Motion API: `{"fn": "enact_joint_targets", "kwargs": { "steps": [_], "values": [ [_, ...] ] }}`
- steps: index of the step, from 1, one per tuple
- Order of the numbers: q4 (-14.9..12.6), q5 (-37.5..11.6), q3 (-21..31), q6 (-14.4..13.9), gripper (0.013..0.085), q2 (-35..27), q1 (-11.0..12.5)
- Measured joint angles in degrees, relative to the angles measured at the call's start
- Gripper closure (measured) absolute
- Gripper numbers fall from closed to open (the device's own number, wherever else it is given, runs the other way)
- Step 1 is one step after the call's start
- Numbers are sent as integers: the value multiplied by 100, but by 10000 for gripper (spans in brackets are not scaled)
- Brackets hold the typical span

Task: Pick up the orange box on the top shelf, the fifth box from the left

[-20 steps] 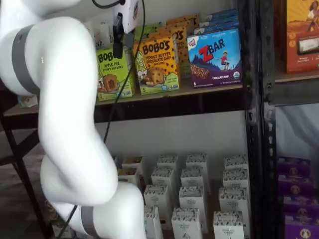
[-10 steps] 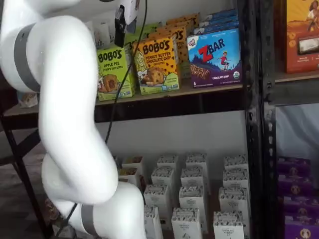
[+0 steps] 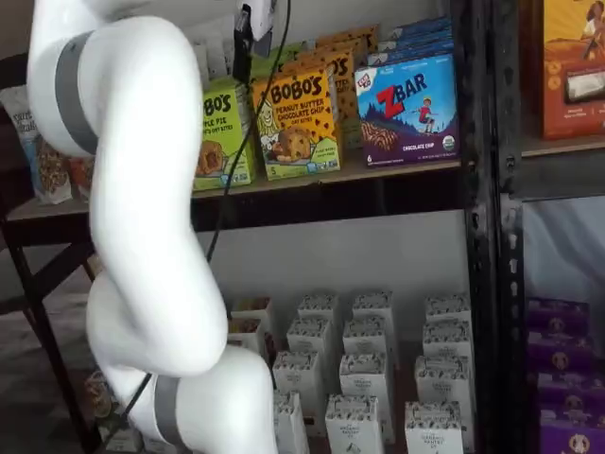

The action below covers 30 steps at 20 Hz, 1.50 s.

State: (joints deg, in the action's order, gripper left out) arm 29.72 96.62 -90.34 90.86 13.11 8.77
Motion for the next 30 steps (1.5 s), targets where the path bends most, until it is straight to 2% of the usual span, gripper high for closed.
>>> {"fn": "enact_joint_targets", "kwargs": {
  "steps": [4,11,13,17,20,24,30],
  "values": [
    [-7,80,-90,68,130,-113,64],
    [-99,-643,375,229,130,88,67],
    [-190,-742,389,253,130,53,43],
    [-462,-633,220,256,130,-127,-24],
    [-666,-859,335,295,130,-119,-76],
    [-911,-573,118,330,130,-327,-81],
    [-976,-437,-11,344,130,-514,-94]
  ]
}}
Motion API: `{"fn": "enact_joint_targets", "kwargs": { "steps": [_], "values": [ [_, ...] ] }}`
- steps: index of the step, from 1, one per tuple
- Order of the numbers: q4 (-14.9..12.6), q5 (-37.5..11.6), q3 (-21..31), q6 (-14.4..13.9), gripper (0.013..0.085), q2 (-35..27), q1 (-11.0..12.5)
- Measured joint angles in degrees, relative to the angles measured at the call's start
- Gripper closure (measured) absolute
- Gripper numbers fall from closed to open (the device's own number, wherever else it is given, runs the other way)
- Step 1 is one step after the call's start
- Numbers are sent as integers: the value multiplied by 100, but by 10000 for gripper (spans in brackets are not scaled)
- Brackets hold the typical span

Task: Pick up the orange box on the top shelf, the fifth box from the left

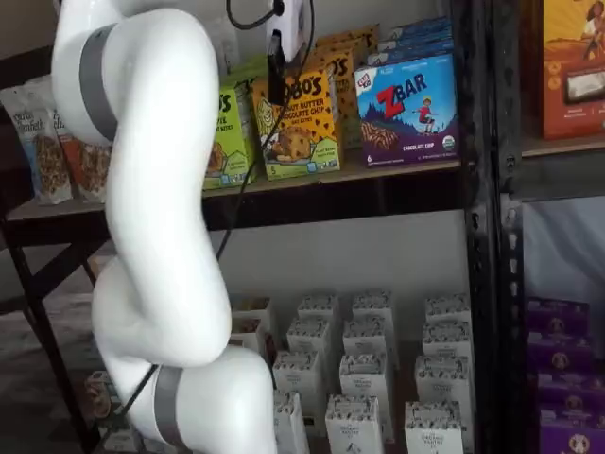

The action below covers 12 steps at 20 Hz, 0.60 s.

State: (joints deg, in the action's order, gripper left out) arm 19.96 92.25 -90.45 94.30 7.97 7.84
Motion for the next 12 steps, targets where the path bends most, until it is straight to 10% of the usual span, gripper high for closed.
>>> {"fn": "enact_joint_targets", "kwargs": {
  "steps": [12],
  "values": [
    [-382,318,-364,-300,130,-303,-360]
  ]
}}
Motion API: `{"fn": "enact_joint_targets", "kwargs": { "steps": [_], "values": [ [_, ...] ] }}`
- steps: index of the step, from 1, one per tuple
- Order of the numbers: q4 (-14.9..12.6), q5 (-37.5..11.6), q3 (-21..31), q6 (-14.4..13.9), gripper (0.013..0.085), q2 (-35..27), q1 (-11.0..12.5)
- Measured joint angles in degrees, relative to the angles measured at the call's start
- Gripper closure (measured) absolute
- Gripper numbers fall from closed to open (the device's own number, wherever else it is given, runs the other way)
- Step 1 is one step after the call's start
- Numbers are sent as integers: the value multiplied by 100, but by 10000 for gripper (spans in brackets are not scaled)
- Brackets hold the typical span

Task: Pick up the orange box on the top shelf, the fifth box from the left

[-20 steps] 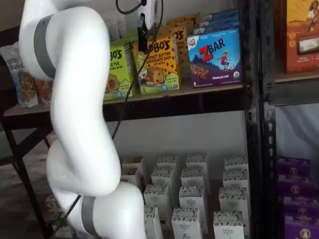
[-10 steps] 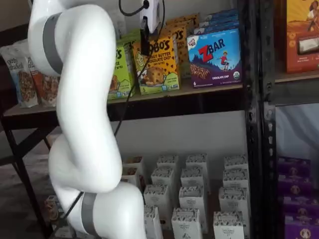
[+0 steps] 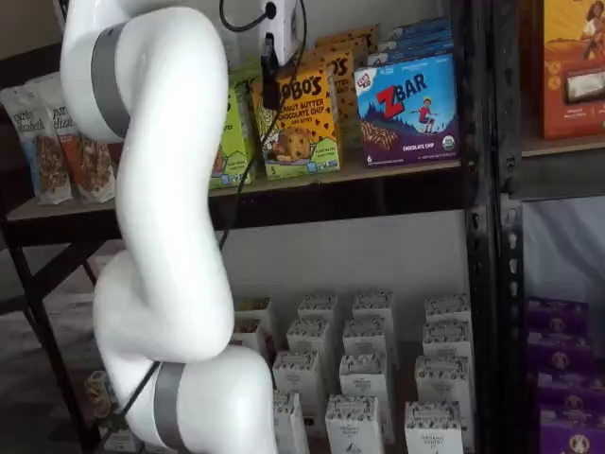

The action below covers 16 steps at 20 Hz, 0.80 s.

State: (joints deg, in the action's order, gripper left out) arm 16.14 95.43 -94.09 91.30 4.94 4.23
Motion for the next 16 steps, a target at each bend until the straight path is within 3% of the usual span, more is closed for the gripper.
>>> {"fn": "enact_joint_targets", "kwargs": {
  "steps": [13,16],
  "values": [
    [-173,-90,163,-60,130,67,-111],
    [-156,-96,188,-53,210,84,-104]
  ]
}}
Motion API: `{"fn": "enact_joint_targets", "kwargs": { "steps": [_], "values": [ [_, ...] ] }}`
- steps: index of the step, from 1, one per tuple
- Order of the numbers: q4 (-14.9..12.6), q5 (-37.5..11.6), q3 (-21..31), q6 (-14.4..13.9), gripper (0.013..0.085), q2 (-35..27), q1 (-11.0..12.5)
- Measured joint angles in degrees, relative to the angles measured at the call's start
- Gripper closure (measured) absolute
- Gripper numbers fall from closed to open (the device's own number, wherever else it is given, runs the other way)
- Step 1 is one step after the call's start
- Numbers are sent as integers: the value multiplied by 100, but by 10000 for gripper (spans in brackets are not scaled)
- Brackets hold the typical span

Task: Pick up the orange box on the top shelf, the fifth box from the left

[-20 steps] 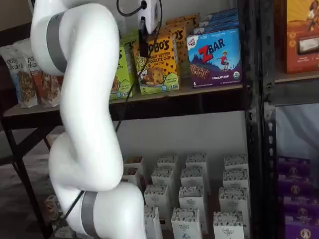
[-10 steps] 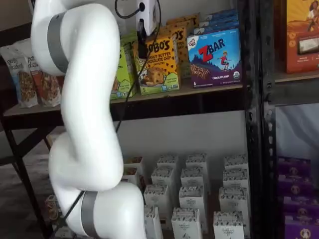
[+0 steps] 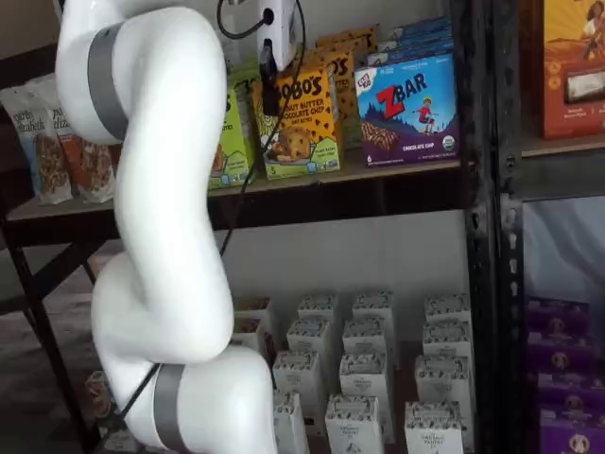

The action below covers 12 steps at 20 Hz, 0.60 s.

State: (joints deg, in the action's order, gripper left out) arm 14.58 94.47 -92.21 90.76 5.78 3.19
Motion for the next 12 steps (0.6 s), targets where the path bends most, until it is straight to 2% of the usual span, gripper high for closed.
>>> {"fn": "enact_joint_targets", "kwargs": {
  "steps": [3,4,5,6,7,12],
  "values": [
    [22,-11,18,7,290,16,11],
    [30,-17,26,9,290,23,14],
    [39,-21,32,11,330,30,17],
    [47,-21,33,12,330,33,20],
    [57,-19,33,12,370,37,22],
    [14,-7,24,-10,370,43,-4]
  ]
}}
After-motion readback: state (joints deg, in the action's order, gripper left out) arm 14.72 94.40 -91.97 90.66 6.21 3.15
